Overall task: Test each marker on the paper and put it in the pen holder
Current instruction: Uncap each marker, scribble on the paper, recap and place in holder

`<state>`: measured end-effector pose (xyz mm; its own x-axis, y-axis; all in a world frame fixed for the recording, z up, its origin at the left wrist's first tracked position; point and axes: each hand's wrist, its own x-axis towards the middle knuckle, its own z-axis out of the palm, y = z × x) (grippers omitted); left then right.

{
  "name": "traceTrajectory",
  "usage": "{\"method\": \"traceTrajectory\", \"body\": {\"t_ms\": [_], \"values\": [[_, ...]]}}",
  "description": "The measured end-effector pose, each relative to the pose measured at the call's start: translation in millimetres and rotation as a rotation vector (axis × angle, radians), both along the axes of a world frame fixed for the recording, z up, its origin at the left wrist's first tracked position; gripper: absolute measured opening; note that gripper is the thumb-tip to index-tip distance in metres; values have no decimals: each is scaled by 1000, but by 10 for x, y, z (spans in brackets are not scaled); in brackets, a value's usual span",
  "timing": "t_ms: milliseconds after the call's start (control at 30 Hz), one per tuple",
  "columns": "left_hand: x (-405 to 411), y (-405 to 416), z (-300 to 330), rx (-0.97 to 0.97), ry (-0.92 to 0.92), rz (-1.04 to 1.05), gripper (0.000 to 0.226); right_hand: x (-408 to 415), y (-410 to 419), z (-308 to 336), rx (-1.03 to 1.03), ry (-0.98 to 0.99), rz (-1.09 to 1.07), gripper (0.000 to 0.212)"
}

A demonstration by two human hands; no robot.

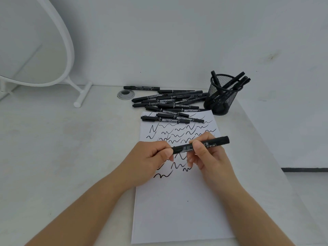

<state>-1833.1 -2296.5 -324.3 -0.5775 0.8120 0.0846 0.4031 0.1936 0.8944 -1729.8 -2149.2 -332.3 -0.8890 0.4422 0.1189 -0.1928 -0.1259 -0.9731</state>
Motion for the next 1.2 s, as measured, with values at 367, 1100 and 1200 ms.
{"method": "traceTrajectory", "body": {"t_ms": [367, 1100, 1200], "values": [[-43, -6, -39, 15, 282, 162, 9, 31, 149, 18, 112, -114, -447, 15], [-860, 386, 538, 19, 504, 394, 11, -527, 926, 1108, 1184, -102, -519, 10], [-1273, 421, 389, -116, 485, 515, 10, -602, 1170, 1141, 884, -50, -692, 11]]}}
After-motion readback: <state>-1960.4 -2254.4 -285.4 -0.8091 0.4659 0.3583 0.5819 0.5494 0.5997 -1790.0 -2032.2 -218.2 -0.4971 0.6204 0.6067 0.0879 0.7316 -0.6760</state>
